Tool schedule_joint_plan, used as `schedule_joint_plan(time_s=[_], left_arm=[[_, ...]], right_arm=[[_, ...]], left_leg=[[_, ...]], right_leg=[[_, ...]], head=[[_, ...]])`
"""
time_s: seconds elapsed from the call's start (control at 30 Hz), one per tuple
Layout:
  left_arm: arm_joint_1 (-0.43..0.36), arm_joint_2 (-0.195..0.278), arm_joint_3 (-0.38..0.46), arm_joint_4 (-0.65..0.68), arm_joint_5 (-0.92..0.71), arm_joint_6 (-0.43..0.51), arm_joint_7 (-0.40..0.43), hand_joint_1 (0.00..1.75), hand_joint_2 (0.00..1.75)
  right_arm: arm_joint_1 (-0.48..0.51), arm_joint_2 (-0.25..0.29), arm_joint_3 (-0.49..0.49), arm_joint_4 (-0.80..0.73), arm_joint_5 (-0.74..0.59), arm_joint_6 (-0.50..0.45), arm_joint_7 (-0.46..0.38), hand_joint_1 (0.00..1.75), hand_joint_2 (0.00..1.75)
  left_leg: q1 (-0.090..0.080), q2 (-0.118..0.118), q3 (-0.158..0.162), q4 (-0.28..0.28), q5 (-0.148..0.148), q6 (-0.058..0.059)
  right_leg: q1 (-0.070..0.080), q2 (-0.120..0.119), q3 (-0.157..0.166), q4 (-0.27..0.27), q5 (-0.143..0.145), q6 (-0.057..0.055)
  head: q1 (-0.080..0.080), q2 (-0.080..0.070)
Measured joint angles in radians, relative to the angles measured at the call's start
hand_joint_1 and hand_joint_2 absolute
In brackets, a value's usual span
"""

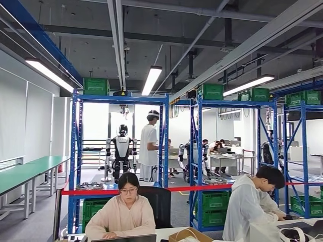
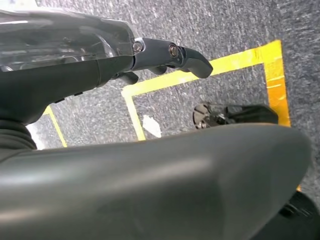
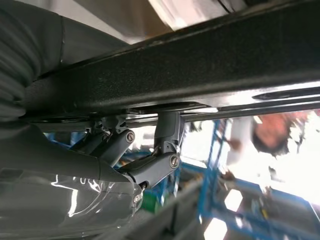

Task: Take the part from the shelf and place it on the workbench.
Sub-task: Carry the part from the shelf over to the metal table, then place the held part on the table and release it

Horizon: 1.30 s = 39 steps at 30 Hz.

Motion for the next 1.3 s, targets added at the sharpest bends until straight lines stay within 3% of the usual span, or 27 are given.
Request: schedule_joint_plan(time_s=[0.03,0.1,0.13,0.2,0.27,0.33,0.43,0.47,0.5,0.53,0.6,0.67,0.77,0.83,0.87,0.97,1.0,1.03,1.1,1.17,1.2,1.3], left_arm=[[0.001,0.0,-0.003,0.0,0.001,0.0,-0.001,0.0,1.75],[0.0,-0.001,-0.007,0.0,0.003,0.001,-0.006,0.0,1.75],[-0.002,-0.001,-0.009,0.0,0.003,0.002,-0.009,0.0,1.75],[-0.003,-0.002,-0.013,0.0,0.004,0.003,-0.014,0.0,1.75],[-0.002,-0.003,-0.016,0.0,0.005,0.006,-0.017,0.0,1.75],[-0.002,-0.005,-0.017,0.0,0.005,0.008,-0.019,0.0,1.75],[-0.005,-0.006,-0.021,0.0,0.005,0.013,-0.026,0.0,1.75],[-0.005,-0.006,-0.023,0.0,0.005,0.017,-0.03,0.0,1.75],[-0.005,-0.006,-0.026,0.0,0.005,0.023,-0.037,0.0,1.75],[-0.006,-0.006,-0.029,0.0,0.005,0.028,-0.045,0.0,1.75],[-0.007,-0.006,-0.032,0.0,0.004,0.037,-0.063,0.0,1.75],[-0.01,-0.006,-0.035,0.0,0.004,0.043,-0.077,0.0,1.75],[-0.011,-0.006,-0.039,0.0,0.004,0.045,-0.087,0.0,1.75],[-0.011,-0.006,-0.042,0.0,0.004,0.045,-0.089,0.0,1.75],[-0.012,-0.006,-0.043,0.0,0.004,0.045,-0.091,0.0,1.75],[-0.011,-0.007,-0.047,0.0,0.004,0.045,-0.098,0.0,1.75],[-0.01,-0.007,-0.048,0.0,0.004,0.045,-0.1,0.0,1.75],[-0.009,-0.007,-0.048,0.0,0.004,0.045,-0.102,0.0,1.75],[-0.009,-0.007,-0.049,0.0,0.004,0.045,-0.105,0.0,1.75],[-0.011,-0.007,-0.051,0.0,0.004,0.045,-0.107,0.0,1.75],[-0.012,-0.007,-0.052,0.0,0.004,0.045,-0.107,0.0,1.75],[-0.01,-0.007,-0.057,0.0,0.005,0.045,-0.104,0.0,0.44]], right_arm=[[0.006,0.0,-0.011,0.023,0.0,-0.001,0.001,1.75,1.75],[0.015,-0.001,-0.037,0.062,-0.004,-0.006,0.001,1.75,1.75],[0.018,-0.002,-0.05,0.08,-0.007,-0.01,0.001,1.75,1.75],[0.025,-0.006,-0.075,0.112,-0.015,-0.018,0.001,1.75,1.75],[0.036,-0.009,-0.1,0.138,-0.024,-0.022,-0.001,1.75,1.75],[0.048,-0.011,-0.125,0.157,-0.034,-0.026,-0.006,1.75,1.75],[0.066,-0.014,-0.154,0.18,-0.042,-0.034,-0.012,1.75,1.75],[0.074,-0.016,-0.16,0.187,-0.044,-0.035,-0.012,1.75,1.75],[0.083,-0.017,-0.167,0.192,-0.047,-0.036,-0.012,1.75,1.75],[0.092,-0.017,-0.173,0.196,-0.049,-0.038,-0.012,1.75,1.75],[0.103,-0.016,-0.185,0.2,-0.053,-0.045,-0.013,1.75,1.75],[0.109,-0.012,-0.195,0.202,-0.056,-0.053,-0.014,1.75,1.75],[0.122,-0.009,-0.205,0.206,-0.059,-0.056,-0.017,1.75,1.75],[0.128,-0.004,-0.209,0.206,-0.059,-0.056,-0.017,1.75,1.75],[0.129,-0.002,-0.212,0.207,-0.059,-0.056,-0.018,1.75,1.75],[0.14,0.001,-0.219,0.21,-0.062,-0.056,-0.022,1.75,1.75],[0.146,0.002,-0.22,0.212,-0.062,-0.056,-0.024,1.31,1.31],[0.153,0.002,-0.221,0.214,-0.063,-0.056,-0.027,0.87,0.87],[0.162,0.005,-0.223,0.215,-0.062,-0.057,-0.032,0.0,0.0],[0.167,0.008,-0.225,0.217,-0.062,-0.06,-0.039,0.0,0.0],[0.171,0.008,-0.226,0.219,-0.063,-0.062,-0.043,0.0,0.0],[0.185,0.009,-0.227,0.224,-0.07,-0.066,-0.063,0.0,0.0]], left_leg=[[0.0,0.0,0.011,-0.029,0.026,0.0],[0.0,0.001,0.066,-0.151,0.094,0.002],[-0.001,0.001,0.091,-0.205,0.113,0.005],[-0.004,0.001,0.109,-0.246,0.116,0.011],[-0.005,0.0,0.111,-0.251,0.117,0.017],[-0.002,0.0,0.113,-0.254,0.118,0.026],[-0.001,0.001,0.115,-0.255,0.116,0.033],[-0.001,0.001,0.116,-0.255,0.116,0.034],[-0.001,0.001,0.117,-0.255,0.115,0.034],[-0.001,0.0,0.119,-0.255,0.114,0.034],[0.0,-0.001,0.124,-0.255,0.111,0.032],[-0.002,-0.002,0.127,-0.257,0.109,0.025],[0.0,-0.002,0.131,-0.266,0.11,0.01],[0.001,-0.001,0.125,-0.249,0.092,0.003],[0.0,0.0,0.11,-0.213,0.067,0.003],[-0.003,0.0,0.03,-0.034,-0.014,0.004],[-0.004,0.0,0.016,-0.004,-0.018,0.004],[-0.005,0.0,0.019,-0.011,-0.004,0.005],[-0.005,0.0,0.07,-0.121,0.061,0.009],[-0.007,0.001,0.123,-0.229,0.102,0.013],[-0.008,0.0,0.135,-0.254,0.106,0.015],[-0.009,0.0,0.138,-0.264,0.105,0.023]], right_leg=[[0.0,0.001,0.001,0.001,-0.001,0.0],[0.001,0.003,0.002,0.007,-0.008,0.005],[0.003,0.004,0.001,0.012,-0.012,0.009],[0.005,0.004,-0.005,0.019,-0.016,0.017],[0.004,0.004,-0.006,0.021,-0.019,0.023],[0.001,0.003,-0.019,0.053,-0.042,0.034],[-0.009,0.001,-0.103,0.227,-0.121,0.049],[-0.012,0.001,-0.132,0.28,-0.135,0.052],[-0.014,0.001,-0.146,0.302,-0.132,0.053],[-0.015,0.001,-0.141,0.282,-0.109,0.054],[-0.017,0.001,-0.086,0.152,-0.037,0.051],[-0.013,0.002,-0.036,0.044,0.0,0.046],[-0.008,0.003,-0.024,0.019,0.002,0.033],[-0.01,0.003,-0.019,0.008,0.009,0.018],[-0.011,0.002,-0.017,0.002,0.012,0.012],[-0.005,0.001,-0.015,0.001,0.011,0.005],[-0.004,0.001,-0.014,0.002,0.011,0.004],[-0.002,0.002,-0.014,0.002,0.01,0.004],[-0.002,0.005,-0.012,0.006,0.007,0.006],[0.002,0.008,-0.015,0.013,0.003,0.012],[0.004,0.009,-0.017,0.015,0.002,0.015],[0.002,0.01,-0.019,0.019,0.0,0.026]], head=[[0.0,0.0],[0.0,0.0],[0.0,0.0],[-0.001,0.0],[-0.001,0.0],[-0.001,0.0],[-0.001,0.0],[-0.001,0.0],[-0.001,0.0],[-0.001,0.0],[-0.001,0.0],[0.0,0.0],[0.001,0.0],[0.001,0.0],[0.001,0.0],[0.001,0.0],[0.001,0.0],[0.001,0.0],[0.001,0.0],[0.001,0.0],[0.001,0.0],[0.001,0.0]])
